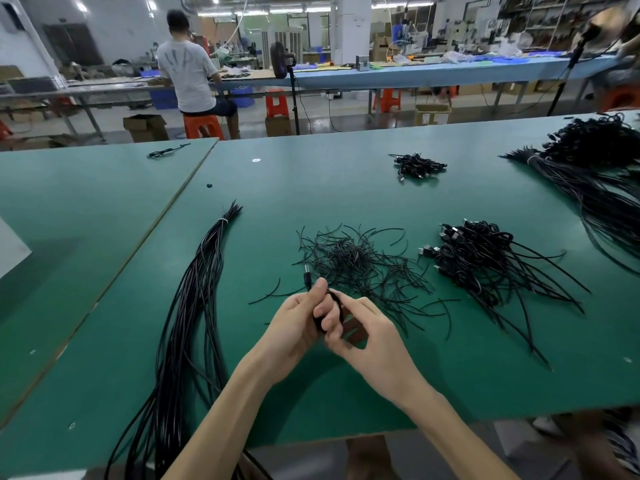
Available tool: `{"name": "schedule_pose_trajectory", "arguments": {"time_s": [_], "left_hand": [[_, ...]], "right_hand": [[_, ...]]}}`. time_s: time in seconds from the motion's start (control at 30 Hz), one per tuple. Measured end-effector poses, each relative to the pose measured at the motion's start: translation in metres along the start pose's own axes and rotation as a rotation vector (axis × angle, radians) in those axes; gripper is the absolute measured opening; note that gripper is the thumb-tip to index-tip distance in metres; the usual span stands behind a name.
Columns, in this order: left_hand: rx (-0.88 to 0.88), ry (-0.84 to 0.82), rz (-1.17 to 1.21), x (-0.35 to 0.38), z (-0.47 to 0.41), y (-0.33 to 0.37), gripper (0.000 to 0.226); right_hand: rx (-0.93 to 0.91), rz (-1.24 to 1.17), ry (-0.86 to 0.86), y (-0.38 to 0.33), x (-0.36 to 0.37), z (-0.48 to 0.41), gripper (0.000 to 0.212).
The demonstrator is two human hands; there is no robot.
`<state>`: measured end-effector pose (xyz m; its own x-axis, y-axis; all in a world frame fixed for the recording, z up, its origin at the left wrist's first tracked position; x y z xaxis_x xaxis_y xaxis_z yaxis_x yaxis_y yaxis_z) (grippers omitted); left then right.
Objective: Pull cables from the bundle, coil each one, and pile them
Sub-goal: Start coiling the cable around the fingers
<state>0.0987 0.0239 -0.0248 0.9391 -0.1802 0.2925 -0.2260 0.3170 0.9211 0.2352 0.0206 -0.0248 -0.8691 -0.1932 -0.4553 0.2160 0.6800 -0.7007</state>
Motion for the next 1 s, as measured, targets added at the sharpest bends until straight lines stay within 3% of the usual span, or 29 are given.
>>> {"name": "schedule_pose_trajectory", "arguments": {"time_s": [0.17,0.47,0.7,1.0], "left_hand": [[-0.040,-0.007,-0.042,0.002,0.003,-0.003,0.053],[-0.003,-0.079,-0.020,0.010,0.001,-0.002,0.052],[0.100,-0.004,-0.060,0.010,0.002,-0.001,0.055],[0.105,0.034,-0.049,0.008,0.004,-0.001,0.054]], "right_hand": [[0.027,-0.006,-0.094,0.009,0.010,0.001,0.084],[0.026,-0.064,0.038,0.006,0.007,0.001,0.056],[0.001,-0.001,0.049,-0.002,0.002,0.001,0.068],[-0.013,0.042,0.020,-0.004,0.006,0.002,0.069]]}}
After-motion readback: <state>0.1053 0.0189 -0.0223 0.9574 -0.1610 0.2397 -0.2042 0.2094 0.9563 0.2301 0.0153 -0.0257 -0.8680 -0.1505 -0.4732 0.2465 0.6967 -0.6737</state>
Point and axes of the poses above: each hand's wrist, its own z-axis away from the middle knuckle, its own x-axis out of the palm, y = z × x, the point moved 5 cm from there along -z, towards the middle knuckle, and after that the axes turned 14 degrees about -x, right-handed, at the moved point
